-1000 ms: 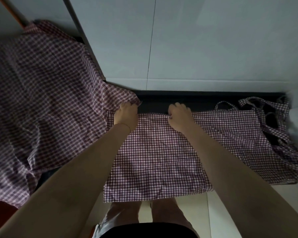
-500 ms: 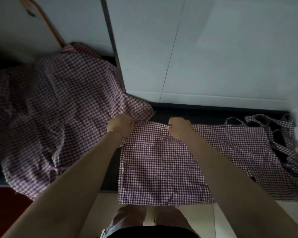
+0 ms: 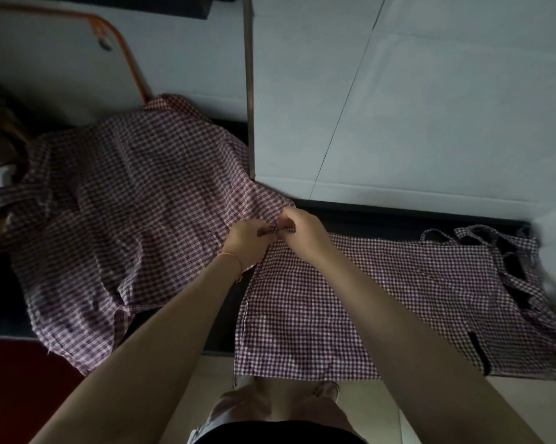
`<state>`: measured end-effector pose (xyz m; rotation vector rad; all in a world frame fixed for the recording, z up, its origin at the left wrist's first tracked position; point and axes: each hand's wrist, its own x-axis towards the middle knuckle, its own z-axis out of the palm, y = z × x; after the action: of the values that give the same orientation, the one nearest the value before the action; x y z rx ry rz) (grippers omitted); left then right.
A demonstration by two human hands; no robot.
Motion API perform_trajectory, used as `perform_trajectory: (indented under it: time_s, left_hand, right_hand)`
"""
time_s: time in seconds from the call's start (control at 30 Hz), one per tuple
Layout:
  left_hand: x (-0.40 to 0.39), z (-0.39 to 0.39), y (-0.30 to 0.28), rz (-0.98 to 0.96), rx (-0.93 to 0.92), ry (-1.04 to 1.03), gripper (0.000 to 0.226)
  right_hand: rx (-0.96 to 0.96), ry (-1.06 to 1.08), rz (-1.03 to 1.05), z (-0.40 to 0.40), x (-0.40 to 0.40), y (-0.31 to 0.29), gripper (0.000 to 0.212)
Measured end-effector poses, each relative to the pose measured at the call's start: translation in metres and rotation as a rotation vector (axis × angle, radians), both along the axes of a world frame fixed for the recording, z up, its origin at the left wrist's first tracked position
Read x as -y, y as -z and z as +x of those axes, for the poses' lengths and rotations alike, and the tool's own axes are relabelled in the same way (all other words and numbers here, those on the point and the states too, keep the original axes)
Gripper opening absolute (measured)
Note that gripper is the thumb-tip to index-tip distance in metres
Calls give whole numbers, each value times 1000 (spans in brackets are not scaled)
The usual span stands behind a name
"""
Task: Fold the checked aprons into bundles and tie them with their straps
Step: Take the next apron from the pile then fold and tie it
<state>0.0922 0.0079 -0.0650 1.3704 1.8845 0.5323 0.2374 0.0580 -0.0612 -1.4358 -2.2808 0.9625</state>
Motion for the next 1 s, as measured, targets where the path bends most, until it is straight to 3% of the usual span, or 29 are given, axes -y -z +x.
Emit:
perform_trajectory:
  time_s: [0.2, 0.7, 0.73, 0.9, 1.0]
  left_hand:
    - [5, -3, -4, -53, 247, -107, 28]
    - [5, 4, -22, -99, 426, -126, 15]
    - [6, 3, -23, -96, 415, -90, 8]
    - [7, 3, -29, 12, 81, 82, 19]
    - [4, -5, -31, 24, -7, 95, 14]
  right_hand:
    - [15, -3, -58, 6, 5, -11, 15]
    - [19, 45, -144, 14, 2, -32, 11]
    - [24, 50, -141, 15, 2, -33, 12]
    - [41, 40, -148, 17, 7, -42, 20]
    - [225, -88, -199, 27, 3, -44, 28]
